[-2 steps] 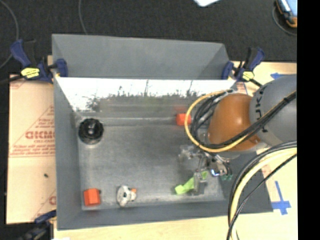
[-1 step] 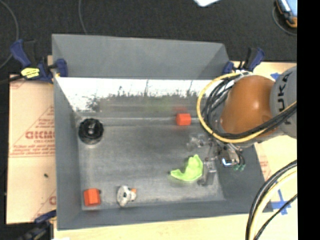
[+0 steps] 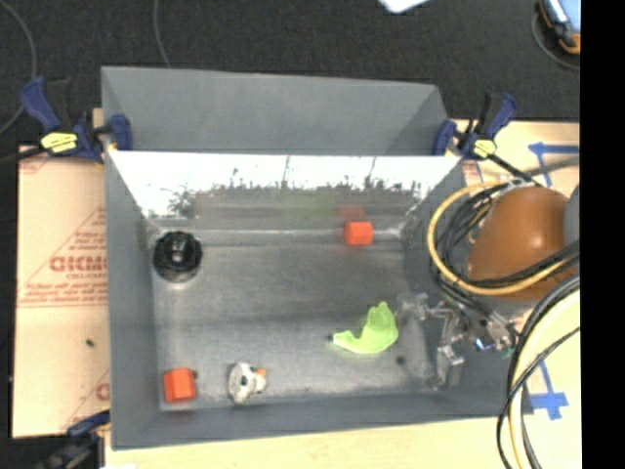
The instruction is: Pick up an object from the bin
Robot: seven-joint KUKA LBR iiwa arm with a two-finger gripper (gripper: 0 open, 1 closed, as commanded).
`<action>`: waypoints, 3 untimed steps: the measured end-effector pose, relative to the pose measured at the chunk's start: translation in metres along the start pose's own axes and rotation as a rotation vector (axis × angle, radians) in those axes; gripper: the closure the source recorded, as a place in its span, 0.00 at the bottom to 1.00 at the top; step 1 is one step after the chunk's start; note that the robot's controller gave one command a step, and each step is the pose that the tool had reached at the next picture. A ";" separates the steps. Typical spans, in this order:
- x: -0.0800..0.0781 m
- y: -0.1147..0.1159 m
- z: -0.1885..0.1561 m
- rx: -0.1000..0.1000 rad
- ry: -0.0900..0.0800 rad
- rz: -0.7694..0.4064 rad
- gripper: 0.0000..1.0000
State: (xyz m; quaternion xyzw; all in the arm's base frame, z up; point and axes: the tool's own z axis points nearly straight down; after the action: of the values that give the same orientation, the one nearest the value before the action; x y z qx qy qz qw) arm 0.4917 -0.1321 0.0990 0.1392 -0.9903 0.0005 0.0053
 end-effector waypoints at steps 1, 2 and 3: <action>-0.037 0.084 0.029 0.001 -0.025 0.219 0.00; -0.025 0.039 0.028 0.003 -0.006 0.019 1.00; -0.025 0.039 0.028 0.003 -0.006 0.018 1.00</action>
Offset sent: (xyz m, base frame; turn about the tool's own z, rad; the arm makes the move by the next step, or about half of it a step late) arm 0.0115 0.0449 -0.0290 0.0183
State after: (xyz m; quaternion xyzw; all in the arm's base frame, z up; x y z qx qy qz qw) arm 0.5047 -0.0881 0.0710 0.1301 -0.9915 0.0016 0.0019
